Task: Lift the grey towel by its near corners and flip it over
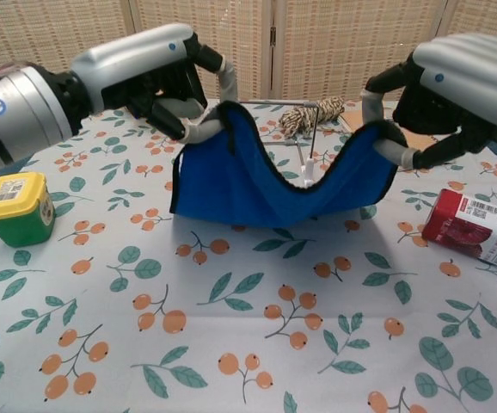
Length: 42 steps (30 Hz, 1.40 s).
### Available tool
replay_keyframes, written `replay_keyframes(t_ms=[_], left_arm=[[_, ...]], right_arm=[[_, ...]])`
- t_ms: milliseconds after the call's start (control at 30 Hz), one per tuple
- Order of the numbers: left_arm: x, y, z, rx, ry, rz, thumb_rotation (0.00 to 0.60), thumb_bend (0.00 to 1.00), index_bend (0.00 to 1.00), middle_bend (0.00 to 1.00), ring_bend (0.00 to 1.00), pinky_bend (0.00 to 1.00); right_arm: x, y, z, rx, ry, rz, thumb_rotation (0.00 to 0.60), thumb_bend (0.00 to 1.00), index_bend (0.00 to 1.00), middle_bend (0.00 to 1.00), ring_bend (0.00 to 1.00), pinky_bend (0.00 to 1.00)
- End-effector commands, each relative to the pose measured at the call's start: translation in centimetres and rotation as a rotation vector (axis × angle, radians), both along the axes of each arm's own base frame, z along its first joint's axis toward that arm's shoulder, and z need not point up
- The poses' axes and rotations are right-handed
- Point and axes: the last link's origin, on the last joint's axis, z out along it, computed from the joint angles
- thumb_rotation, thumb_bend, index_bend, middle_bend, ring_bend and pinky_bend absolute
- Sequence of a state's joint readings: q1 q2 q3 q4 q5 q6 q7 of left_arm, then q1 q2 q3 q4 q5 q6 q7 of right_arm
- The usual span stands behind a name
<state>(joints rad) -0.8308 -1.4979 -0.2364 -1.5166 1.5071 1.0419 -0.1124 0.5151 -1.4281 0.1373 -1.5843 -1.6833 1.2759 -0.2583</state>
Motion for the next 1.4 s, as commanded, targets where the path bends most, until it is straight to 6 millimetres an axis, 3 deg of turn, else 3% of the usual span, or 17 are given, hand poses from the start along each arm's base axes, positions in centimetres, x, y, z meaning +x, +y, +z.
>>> replay_keyframes(t_ms=[33,667,933,1400], left_arm=[[1.5,1.6,1.3,0.021,-0.016,0.02,0.6,0.4,0.54,1.0,0.96,1.0],[6.7,8.3,4.4,0.16,-0.021,0.162,0.6,0.4,0.54,1.0,0.96,1.0],[6.5,11.1,5.5,0.208,-0.016,0.275,0.6,0.4,0.54,1.0,0.96,1.0],[5.6,14.1,5.6,0.236,-0.005,0.411,0.6,0.4,0.54,1.0,0.96,1.0]], right_arm=[[0.7,-1.0,0.8,-0.027,-0.011,-0.007,0.6,0.51,0.71,0.95,0.87,1.0],[5.4,-7.6,3.3,-0.141,-0.038,-0.048,0.6,0.51,0.71,0.96,0.87,1.0],[7.0,-10.5,3.6,-0.173,-0.021,-0.067,0.6,0.52,0.72,0.96,0.87,1.0],[8.2,-14.8,2.9,-0.196,0.024,-0.121,0.6,0.52,0.72,0.96,0.87,1.0]])
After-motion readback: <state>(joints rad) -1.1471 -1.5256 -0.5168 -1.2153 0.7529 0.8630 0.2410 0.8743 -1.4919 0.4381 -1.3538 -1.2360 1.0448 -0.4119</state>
